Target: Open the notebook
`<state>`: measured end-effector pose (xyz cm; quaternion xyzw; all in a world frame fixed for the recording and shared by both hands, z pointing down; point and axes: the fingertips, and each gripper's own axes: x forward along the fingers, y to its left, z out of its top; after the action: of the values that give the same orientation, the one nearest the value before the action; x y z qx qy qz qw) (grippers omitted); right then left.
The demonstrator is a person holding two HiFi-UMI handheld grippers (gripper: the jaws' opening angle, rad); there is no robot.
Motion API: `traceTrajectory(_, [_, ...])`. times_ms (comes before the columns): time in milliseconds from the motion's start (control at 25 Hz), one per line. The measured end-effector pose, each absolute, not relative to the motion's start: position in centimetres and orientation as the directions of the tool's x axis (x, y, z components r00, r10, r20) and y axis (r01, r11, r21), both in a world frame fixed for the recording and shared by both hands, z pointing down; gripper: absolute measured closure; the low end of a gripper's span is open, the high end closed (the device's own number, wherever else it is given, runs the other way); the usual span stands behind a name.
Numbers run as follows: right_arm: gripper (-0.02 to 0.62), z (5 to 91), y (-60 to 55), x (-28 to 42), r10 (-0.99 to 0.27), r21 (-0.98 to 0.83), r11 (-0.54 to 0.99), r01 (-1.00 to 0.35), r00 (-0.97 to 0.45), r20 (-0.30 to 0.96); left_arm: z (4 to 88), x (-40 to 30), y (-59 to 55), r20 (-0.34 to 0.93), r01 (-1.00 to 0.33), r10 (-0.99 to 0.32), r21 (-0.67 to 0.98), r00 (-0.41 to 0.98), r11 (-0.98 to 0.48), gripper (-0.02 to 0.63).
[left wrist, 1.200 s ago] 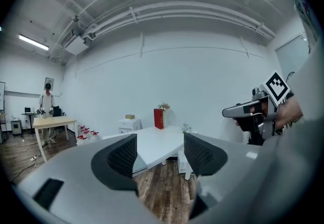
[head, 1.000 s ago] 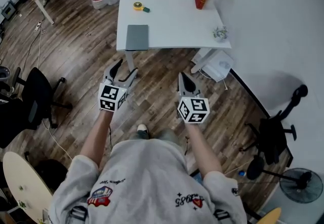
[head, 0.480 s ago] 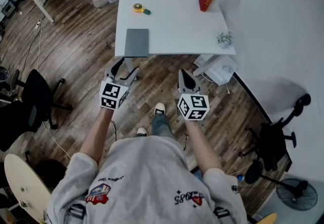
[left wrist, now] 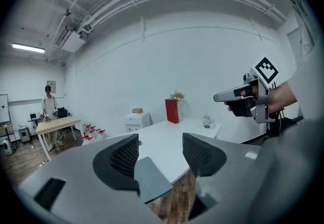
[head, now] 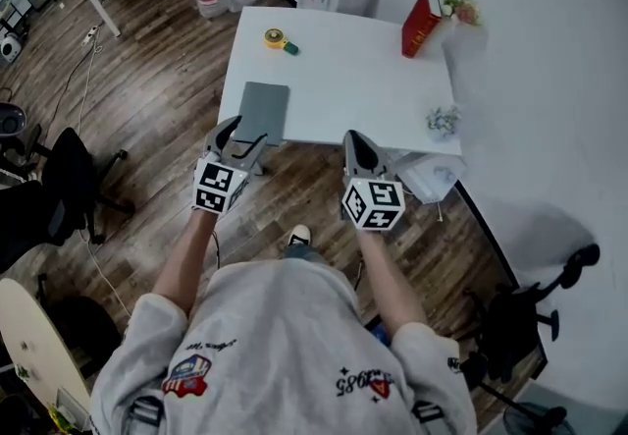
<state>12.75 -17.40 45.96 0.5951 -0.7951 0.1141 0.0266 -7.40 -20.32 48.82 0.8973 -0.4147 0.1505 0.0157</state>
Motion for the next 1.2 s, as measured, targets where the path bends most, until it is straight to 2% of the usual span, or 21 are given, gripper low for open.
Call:
traceTrajectory(240, [0.595, 48.1, -22.0, 14.4, -0.911, -0.175, 0.325, -0.93, -0.357, 0.206, 52.0, -6.4, -23.1, 0.343, -0.792, -0.765, -0.088, 0.545, -0.604, 0.35])
traceTrajectory(600, [0.595, 50.1, -25.6, 15.1, -0.891, -0.204, 0.34, -0.918, -0.384, 0.241, 56.9, -6.1, -24.9, 0.44, -0.781, -0.735, -0.11, 0.517, -0.615, 0.35])
traceTrajectory(920, [0.595, 52.6, -26.8, 16.2, -0.889, -0.221, 0.308, -0.926, -0.362, 0.28, 63.2, -4.9, -26.0, 0.575, -0.64, -0.65, -0.264, 0.497, -0.722, 0.35])
traceTrajectory(1200, [0.595, 54.6, -26.6, 18.1, -0.887, -0.23, 0.264, -0.937, -0.33, 0.323, 68.1, -3.3, -26.6, 0.676, -0.503, -0.559, -0.31, 0.48, -0.807, 0.351])
